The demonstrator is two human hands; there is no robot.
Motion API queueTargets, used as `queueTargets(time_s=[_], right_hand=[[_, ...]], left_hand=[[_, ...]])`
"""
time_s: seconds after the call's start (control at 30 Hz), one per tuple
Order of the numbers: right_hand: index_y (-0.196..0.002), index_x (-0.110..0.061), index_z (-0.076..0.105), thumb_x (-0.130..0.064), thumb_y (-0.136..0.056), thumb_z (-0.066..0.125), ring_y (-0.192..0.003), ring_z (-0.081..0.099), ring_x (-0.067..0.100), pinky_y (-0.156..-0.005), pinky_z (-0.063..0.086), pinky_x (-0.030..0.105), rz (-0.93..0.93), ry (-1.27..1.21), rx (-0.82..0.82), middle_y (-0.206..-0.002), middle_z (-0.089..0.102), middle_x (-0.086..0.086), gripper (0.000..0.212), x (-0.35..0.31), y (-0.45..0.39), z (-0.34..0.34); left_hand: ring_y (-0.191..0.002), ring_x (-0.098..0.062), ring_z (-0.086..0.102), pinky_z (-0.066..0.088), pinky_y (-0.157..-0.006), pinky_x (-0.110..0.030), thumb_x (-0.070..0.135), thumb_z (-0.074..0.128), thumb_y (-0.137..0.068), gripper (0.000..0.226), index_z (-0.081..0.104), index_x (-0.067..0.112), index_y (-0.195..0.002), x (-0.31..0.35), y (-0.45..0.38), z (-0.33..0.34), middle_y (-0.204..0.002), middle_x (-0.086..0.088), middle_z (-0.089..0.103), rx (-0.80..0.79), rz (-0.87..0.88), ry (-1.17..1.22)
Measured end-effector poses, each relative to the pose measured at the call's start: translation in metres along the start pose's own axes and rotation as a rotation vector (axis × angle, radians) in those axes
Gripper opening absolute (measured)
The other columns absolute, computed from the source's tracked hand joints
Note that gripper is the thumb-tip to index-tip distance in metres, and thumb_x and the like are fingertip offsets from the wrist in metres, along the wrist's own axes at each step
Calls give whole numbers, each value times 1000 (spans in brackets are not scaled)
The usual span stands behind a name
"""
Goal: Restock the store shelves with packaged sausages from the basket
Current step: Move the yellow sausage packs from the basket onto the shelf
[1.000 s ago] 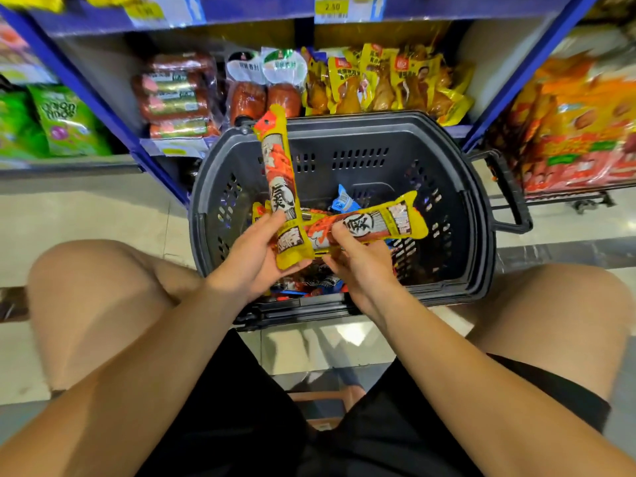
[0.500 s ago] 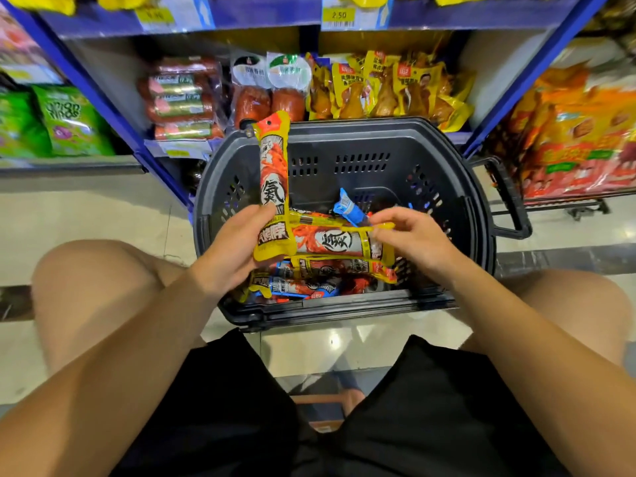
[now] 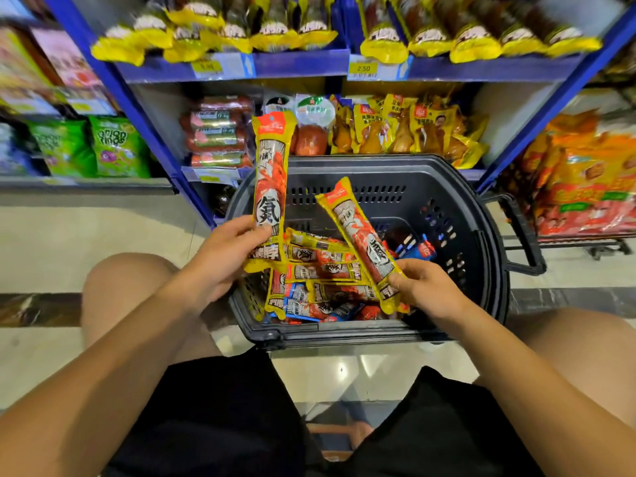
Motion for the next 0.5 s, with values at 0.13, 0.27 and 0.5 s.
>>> queueTargets(time_s=[0.13,0.27,0.5], right_hand=[[-102,-4,70,-6,-99,51,-77,69,26,-64,57,30,-19,-268,-21,-89,74,14,20,-29,10,11],[-103,-5,70,-7,-98,50,-70,68,15,-61,54,22,-139,-248,-91,-83,74,7,21,-77,20,17],[-107,-7,68,-23,-96,60,-110,63,23,-96,50,44,-227,-287,-29,-116,69,12,21,-176,5,29]], left_hand=[[-89,-17,73,58,-66,-28,20,68,-85,16,73,22,-100,12,16,-7,-100,-4,76,-51,99,34],[-84,-14,73,58,-64,-28,13,67,-86,18,74,25,-97,34,26,-15,-96,-1,76,-26,191,22],[-71,-6,70,55,-57,-23,4,64,-90,17,69,15,-102,87,27,-33,-85,3,76,105,323,-44]])
Point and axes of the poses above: each hand's wrist, its own y-axis away from the middle knuckle, its own z-axis out of the palm, x = y × z, the point moved 1 cm from there along -y, towards the middle knuckle
